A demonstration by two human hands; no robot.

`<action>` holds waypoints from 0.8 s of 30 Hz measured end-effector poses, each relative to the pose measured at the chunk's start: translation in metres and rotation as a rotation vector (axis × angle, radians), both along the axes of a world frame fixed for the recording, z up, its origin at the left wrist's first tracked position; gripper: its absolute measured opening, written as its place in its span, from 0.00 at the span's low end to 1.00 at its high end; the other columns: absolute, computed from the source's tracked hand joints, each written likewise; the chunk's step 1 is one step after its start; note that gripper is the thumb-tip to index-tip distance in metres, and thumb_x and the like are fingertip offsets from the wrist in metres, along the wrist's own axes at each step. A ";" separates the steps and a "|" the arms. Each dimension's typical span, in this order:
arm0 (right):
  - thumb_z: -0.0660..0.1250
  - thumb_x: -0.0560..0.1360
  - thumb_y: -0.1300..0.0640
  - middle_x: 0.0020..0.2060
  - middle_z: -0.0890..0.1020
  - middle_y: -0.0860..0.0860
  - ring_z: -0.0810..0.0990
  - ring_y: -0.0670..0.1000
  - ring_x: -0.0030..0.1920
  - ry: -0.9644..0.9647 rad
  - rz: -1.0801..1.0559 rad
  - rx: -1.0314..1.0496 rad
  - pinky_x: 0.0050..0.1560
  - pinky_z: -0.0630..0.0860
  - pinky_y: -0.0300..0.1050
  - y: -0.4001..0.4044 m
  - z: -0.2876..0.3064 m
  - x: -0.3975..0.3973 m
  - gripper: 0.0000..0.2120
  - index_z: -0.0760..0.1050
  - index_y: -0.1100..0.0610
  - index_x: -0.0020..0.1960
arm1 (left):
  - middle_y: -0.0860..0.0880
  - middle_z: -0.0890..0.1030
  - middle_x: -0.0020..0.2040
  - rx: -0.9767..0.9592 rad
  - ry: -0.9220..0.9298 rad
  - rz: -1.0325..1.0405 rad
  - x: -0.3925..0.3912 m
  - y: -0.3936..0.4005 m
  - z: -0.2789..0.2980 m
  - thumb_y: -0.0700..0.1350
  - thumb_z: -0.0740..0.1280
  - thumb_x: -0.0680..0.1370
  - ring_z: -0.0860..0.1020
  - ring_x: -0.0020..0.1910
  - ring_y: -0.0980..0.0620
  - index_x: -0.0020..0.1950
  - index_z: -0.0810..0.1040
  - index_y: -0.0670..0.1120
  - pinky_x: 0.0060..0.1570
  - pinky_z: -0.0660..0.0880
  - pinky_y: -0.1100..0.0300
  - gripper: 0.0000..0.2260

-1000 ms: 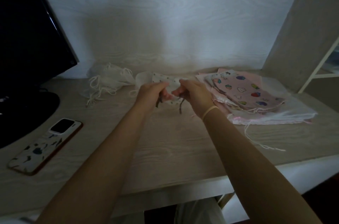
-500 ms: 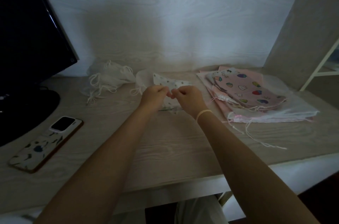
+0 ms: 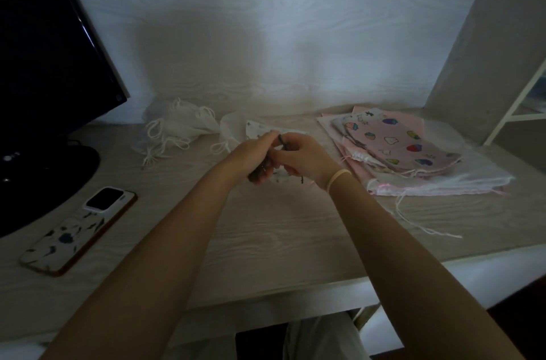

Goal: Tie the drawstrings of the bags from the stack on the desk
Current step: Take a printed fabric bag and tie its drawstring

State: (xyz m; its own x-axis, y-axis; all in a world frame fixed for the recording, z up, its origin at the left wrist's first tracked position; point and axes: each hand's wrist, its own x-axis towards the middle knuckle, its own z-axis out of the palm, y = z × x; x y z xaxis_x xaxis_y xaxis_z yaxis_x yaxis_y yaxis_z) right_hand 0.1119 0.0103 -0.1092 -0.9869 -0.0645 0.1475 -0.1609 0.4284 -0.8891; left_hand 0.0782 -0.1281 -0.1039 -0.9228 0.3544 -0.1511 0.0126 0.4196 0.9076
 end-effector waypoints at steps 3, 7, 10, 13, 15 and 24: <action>0.68 0.74 0.58 0.33 0.79 0.54 0.74 0.48 0.29 0.007 -0.059 0.125 0.30 0.73 0.40 0.000 0.001 -0.001 0.03 0.78 0.58 0.46 | 0.47 0.77 0.25 0.005 -0.045 -0.020 0.001 0.002 -0.001 0.65 0.51 0.79 0.74 0.23 0.49 0.40 0.81 0.41 0.28 0.70 0.61 0.31; 0.68 0.75 0.60 0.31 0.80 0.53 0.72 0.47 0.26 0.049 -0.105 0.073 0.28 0.72 0.40 0.004 -0.001 -0.003 0.06 0.75 0.59 0.39 | 0.44 0.79 0.31 0.110 -0.126 -0.023 0.001 -0.001 -0.004 0.65 0.50 0.80 0.75 0.27 0.47 0.49 0.82 0.38 0.32 0.72 0.59 0.34; 0.63 0.77 0.61 0.29 0.77 0.54 0.70 0.49 0.26 0.042 -0.115 0.106 0.28 0.70 0.41 0.004 -0.002 -0.006 0.11 0.71 0.57 0.36 | 0.44 0.79 0.30 0.176 -0.178 -0.043 0.002 -0.002 -0.008 0.66 0.50 0.80 0.74 0.26 0.49 0.50 0.82 0.37 0.30 0.70 0.61 0.35; 0.58 0.80 0.61 0.29 0.74 0.57 0.68 0.50 0.24 -0.008 -0.123 -0.145 0.25 0.64 0.40 0.003 -0.003 -0.008 0.12 0.69 0.61 0.38 | 0.45 0.76 0.29 0.278 -0.169 0.008 0.005 -0.002 -0.010 0.60 0.51 0.82 0.71 0.25 0.49 0.48 0.80 0.40 0.28 0.66 0.62 0.28; 0.55 0.82 0.62 0.29 0.74 0.57 0.67 0.48 0.22 -0.068 -0.117 -0.496 0.22 0.62 0.38 0.006 -0.003 -0.009 0.13 0.69 0.62 0.39 | 0.44 0.76 0.29 0.360 -0.123 0.067 0.006 -0.003 -0.011 0.52 0.54 0.82 0.70 0.24 0.49 0.50 0.78 0.40 0.27 0.65 0.62 0.19; 0.54 0.82 0.62 0.34 0.83 0.51 0.62 0.45 0.19 -0.220 -0.185 -1.026 0.21 0.60 0.36 0.004 -0.009 -0.019 0.09 0.67 0.58 0.44 | 0.43 0.83 0.34 0.094 0.112 0.037 0.009 -0.005 -0.008 0.40 0.67 0.75 0.79 0.30 0.50 0.41 0.82 0.39 0.31 0.74 0.61 0.07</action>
